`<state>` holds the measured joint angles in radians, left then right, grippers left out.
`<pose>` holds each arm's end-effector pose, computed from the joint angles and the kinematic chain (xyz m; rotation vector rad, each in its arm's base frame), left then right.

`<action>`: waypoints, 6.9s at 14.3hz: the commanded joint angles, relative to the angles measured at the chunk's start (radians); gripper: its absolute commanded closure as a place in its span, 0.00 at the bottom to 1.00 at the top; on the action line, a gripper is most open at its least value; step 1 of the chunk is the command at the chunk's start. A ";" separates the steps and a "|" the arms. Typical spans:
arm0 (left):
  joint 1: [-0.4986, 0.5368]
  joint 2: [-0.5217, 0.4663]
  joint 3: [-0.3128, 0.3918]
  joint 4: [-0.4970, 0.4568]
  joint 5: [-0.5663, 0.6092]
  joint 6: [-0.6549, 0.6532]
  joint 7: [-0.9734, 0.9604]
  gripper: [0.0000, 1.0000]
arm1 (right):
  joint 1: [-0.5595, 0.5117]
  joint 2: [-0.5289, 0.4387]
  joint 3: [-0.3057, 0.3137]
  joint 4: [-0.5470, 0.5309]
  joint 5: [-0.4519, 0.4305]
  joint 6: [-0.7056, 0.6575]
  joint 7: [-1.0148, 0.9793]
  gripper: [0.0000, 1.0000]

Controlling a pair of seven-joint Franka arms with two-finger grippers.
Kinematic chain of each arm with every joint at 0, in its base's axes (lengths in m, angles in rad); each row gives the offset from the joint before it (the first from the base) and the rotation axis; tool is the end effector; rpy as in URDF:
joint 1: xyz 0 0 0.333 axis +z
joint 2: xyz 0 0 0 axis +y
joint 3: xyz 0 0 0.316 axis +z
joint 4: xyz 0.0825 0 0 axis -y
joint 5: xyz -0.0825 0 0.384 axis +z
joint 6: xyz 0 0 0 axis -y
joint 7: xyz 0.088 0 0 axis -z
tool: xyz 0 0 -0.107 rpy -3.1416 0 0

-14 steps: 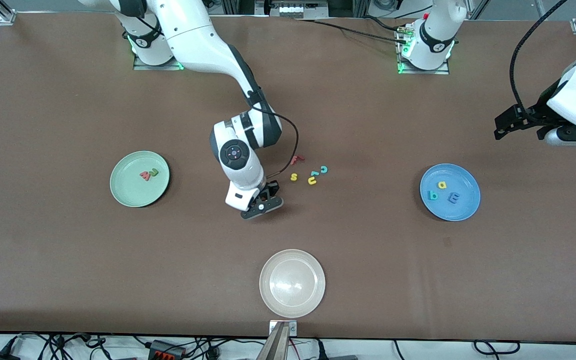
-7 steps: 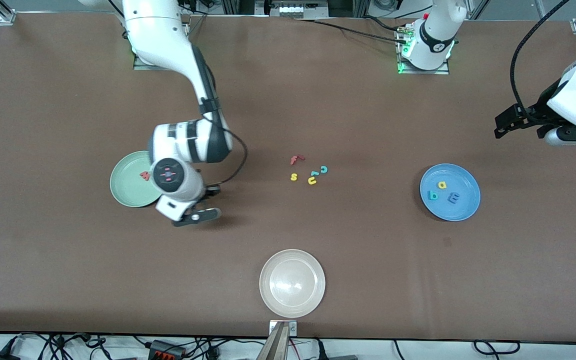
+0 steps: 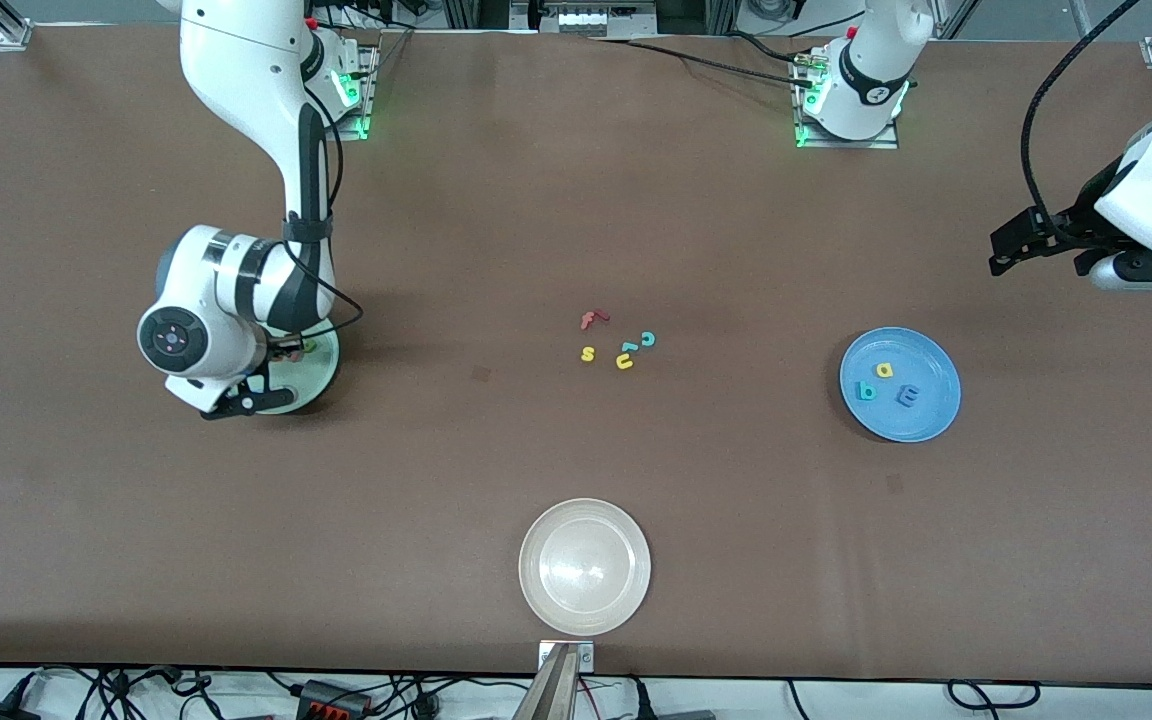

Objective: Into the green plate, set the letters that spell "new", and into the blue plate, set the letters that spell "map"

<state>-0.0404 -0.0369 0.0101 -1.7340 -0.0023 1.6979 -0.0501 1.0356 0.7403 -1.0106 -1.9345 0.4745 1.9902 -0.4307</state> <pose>0.5499 -0.0168 0.5784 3.1387 0.0315 0.0011 0.5781 0.0626 0.2325 2.9220 0.3187 -0.4596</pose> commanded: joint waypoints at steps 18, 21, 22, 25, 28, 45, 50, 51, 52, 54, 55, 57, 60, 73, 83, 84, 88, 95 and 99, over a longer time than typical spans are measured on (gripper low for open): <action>-0.003 -0.005 0.007 0.014 -0.024 -0.024 0.029 0.00 | -0.055 -0.021 0.027 -0.090 0.041 0.139 -0.005 0.00; -0.003 -0.005 0.007 0.014 -0.024 -0.024 0.029 0.00 | -0.055 -0.024 0.021 -0.078 0.042 0.139 -0.003 0.00; -0.003 -0.005 0.007 0.014 -0.024 -0.024 0.029 0.00 | -0.057 -0.024 0.020 -0.072 0.042 0.139 -0.003 0.00; -0.003 -0.005 0.007 0.014 -0.024 -0.024 0.029 0.00 | -0.054 -0.025 -0.009 -0.048 0.042 0.116 -0.008 0.00; -0.001 -0.005 0.007 0.014 -0.024 -0.024 0.029 0.00 | -0.069 -0.027 -0.045 0.050 0.064 0.001 -0.008 0.00; -0.003 -0.005 0.007 0.014 -0.024 -0.024 0.029 0.00 | -1.015 -0.528 0.929 0.437 -0.459 -0.306 0.363 0.00; -0.003 -0.005 0.007 0.014 -0.024 -0.024 0.029 0.00 | -1.054 -0.628 0.923 0.431 -0.459 -0.309 0.363 0.00; -0.003 -0.005 0.007 0.014 -0.024 -0.024 0.029 0.00 | -1.072 -0.639 0.926 0.430 -0.449 -0.312 0.359 0.00; -0.003 -0.005 0.007 0.014 -0.024 -0.024 0.029 0.00 | -1.085 -0.651 0.926 0.427 -0.424 -0.318 0.360 0.00; -0.003 -0.005 0.007 0.014 -0.024 -0.024 0.029 0.00 | -1.077 -0.679 0.928 0.427 -0.404 -0.336 0.362 0.00; -0.003 -0.005 0.007 0.014 -0.024 -0.024 0.029 0.00 | -1.074 -0.685 0.928 0.431 -0.412 -0.350 0.362 0.00; -0.003 -0.005 0.007 0.014 -0.024 -0.024 0.029 0.00 | -1.068 -0.684 0.934 0.443 -0.456 -0.350 0.362 0.00; -0.003 -0.005 0.007 0.014 -0.024 -0.024 0.029 0.00 | -1.043 -0.677 0.929 0.445 -0.459 -0.338 0.366 0.00; -0.007 -0.005 0.007 0.014 -0.024 -0.024 0.029 0.00 | -1.043 -0.802 0.931 0.262 -0.471 -0.312 0.411 0.00; -0.007 -0.005 0.007 0.014 -0.024 -0.024 0.027 0.00 | -1.062 -0.791 0.920 0.264 -0.473 -0.324 0.411 0.00; -0.007 -0.005 0.007 0.014 -0.024 -0.024 0.027 0.00 | -1.062 -0.788 0.920 0.264 -0.473 -0.324 0.411 0.00; -0.007 -0.005 0.007 0.014 -0.024 -0.024 0.029 0.00 | -1.066 -0.771 0.919 0.264 -0.473 -0.323 0.411 0.00; -0.007 -0.001 0.007 0.014 -0.024 -0.023 0.029 0.00 | -1.066 -0.769 0.922 0.264 -0.490 -0.326 0.411 0.00; -0.007 -0.001 0.007 0.014 -0.024 -0.023 0.022 0.00 | -1.068 -0.769 0.920 0.264 -0.490 -0.330 0.411 0.00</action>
<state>-0.0415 -0.0369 0.0098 -1.7321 -0.0025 1.6906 -0.0461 -0.0244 -0.0204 -0.0976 -1.6645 -0.0011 1.6634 -0.0269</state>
